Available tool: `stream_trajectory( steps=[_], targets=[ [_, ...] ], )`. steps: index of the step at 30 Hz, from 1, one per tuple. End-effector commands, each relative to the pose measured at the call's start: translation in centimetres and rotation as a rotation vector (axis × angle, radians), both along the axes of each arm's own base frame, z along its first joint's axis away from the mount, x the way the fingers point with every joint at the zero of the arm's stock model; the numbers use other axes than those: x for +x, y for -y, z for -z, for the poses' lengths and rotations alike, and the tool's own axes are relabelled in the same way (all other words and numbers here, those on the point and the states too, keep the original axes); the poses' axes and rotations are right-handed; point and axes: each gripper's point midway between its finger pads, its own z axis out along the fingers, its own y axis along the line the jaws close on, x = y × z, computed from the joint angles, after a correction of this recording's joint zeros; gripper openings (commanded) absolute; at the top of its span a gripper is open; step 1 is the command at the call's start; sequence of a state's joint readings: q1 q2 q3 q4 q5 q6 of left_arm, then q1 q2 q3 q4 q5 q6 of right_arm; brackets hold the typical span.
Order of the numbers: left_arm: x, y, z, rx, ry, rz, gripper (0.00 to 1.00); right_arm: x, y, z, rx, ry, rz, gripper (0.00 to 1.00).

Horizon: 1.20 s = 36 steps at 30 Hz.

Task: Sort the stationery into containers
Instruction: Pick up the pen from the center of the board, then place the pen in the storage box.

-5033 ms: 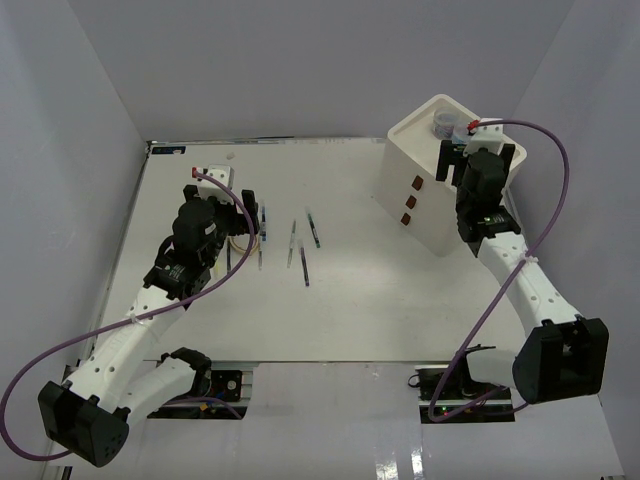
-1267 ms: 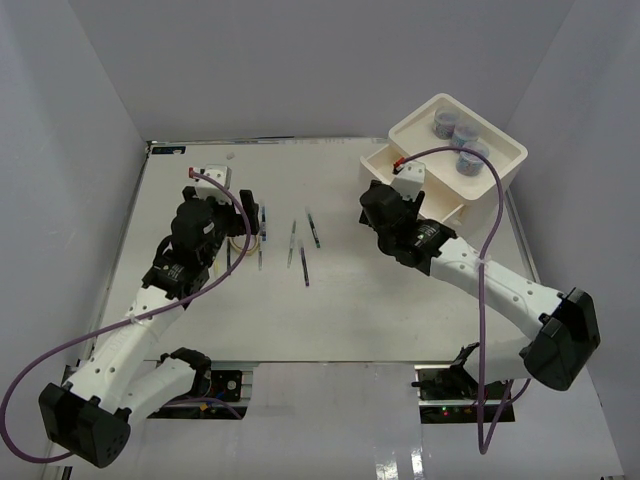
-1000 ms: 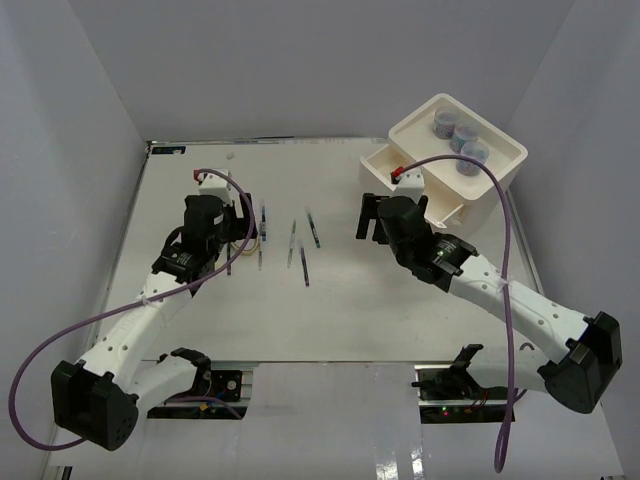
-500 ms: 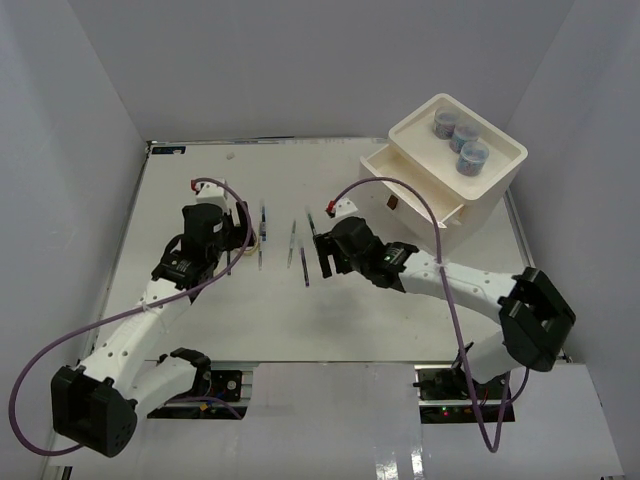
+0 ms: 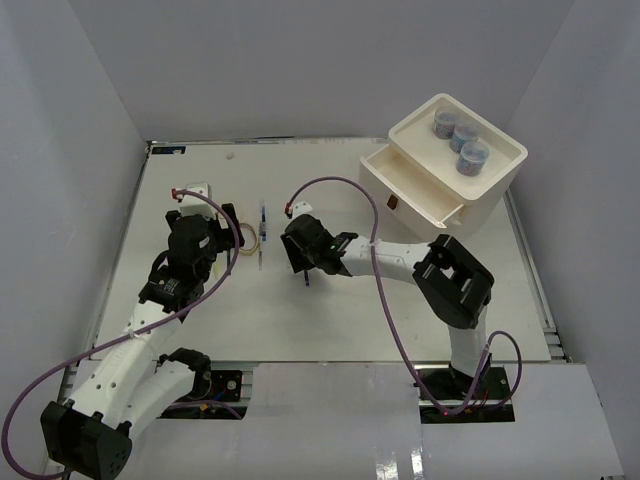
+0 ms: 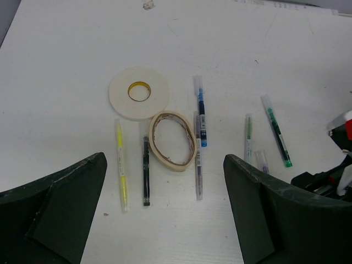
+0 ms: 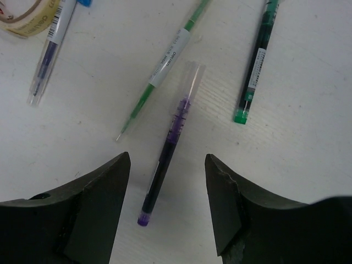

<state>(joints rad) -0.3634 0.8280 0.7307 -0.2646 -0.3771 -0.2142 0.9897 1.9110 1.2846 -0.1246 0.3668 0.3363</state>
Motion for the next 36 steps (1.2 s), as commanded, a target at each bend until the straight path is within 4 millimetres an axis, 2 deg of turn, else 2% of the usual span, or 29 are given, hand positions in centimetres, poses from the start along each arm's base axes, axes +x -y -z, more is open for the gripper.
stream_trajectory(
  steps=[1, 4, 8, 10, 15, 18, 19, 21, 22, 24, 25, 26, 27, 30, 32, 33, 34, 36],
  targets=[
    [0.0, -0.4, -0.7, 0.003, 0.023, -0.009, 0.98, 0.9, -1.9, -0.1, 0.023, 0.02, 0.014, 0.63],
    [0.0, -0.3, -0.8, 0.001, 0.024, -0.005, 0.98, 1.3, -1.8, 0.9, 0.004, 0.019, 0.034, 0.55],
    [0.0, -0.2, -0.8, 0.0, 0.025, 0.0, 0.98, 1.1, -1.6, 2.7, -0.024, 0.0, 0.044, 0.5],
    [0.0, -0.2, -0.9, -0.001, 0.026, 0.001, 0.98, 1.2, -1.2, 3.1, -0.038, 0.001, 0.057, 0.44],
    [0.0, -0.1, -0.7, -0.002, 0.021, 0.007, 0.98, 0.5, 0.8, 3.9, -0.091, 0.0, 0.087, 0.21],
    [0.0, -0.2, -0.8, -0.003, 0.024, 0.006, 0.98, 0.0, 1.9, 2.7, -0.086, 0.015, 0.085, 0.08],
    [0.0, -0.2, -0.8, -0.003, 0.024, 0.006, 0.98, 0.0, 2.0, 0.8, -0.069, 0.043, 0.068, 0.08],
    [0.0, -0.2, -0.8, -0.003, 0.024, 0.006, 0.98, -0.3, 2.4, -1.5, -0.061, 0.074, 0.03, 0.08],
    [0.0, -0.2, -0.8, -0.004, 0.025, 0.007, 0.98, -0.5, 2.8, -4.2, -0.028, 0.112, 0.012, 0.08],
    [0.0, 0.0, -0.8, -0.005, 0.026, 0.013, 0.98, -0.5, 3.6, -7.3, -0.036, 0.187, -0.045, 0.08],
    [0.0, 0.0, -0.8, -0.006, 0.026, 0.014, 0.98, -0.4, 4.5, -10.7, -0.01, 0.255, -0.04, 0.08],
    [0.0, 0.1, -0.7, -0.007, 0.024, 0.019, 0.98, -0.2, 5.4, -12.5, -0.044, 0.318, -0.071, 0.08],
    [0.0, 0.1, -0.7, -0.007, 0.021, 0.022, 0.98, -0.1, 6.6, -15.8, -0.023, 0.387, -0.065, 0.08],
    [0.1, 0.3, -0.5, -0.005, 0.013, 0.029, 0.98, 1.2, 9.5, -20.6, -0.063, 0.514, -0.087, 0.08],
    [0.1, 0.4, -0.4, -0.006, 0.009, 0.035, 0.98, 3.7, 14.3, -24.3, -0.089, 0.596, -0.045, 0.08],
    [0.1, 0.4, -0.3, -0.006, 0.008, 0.037, 0.98, 3.6, 14.0, -24.8, -0.094, 0.612, -0.076, 0.08],
    [0.1, 0.5, -0.3, -0.006, 0.007, 0.04, 0.98, 4.8, 16.5, -25.8, -0.113, 0.63, -0.031, 0.08],
    [0.1, 0.5, -0.3, -0.007, 0.007, 0.041, 0.98, 5.6, 17.5, -26.7, -0.139, 0.661, -0.083, 0.08]
  ],
)
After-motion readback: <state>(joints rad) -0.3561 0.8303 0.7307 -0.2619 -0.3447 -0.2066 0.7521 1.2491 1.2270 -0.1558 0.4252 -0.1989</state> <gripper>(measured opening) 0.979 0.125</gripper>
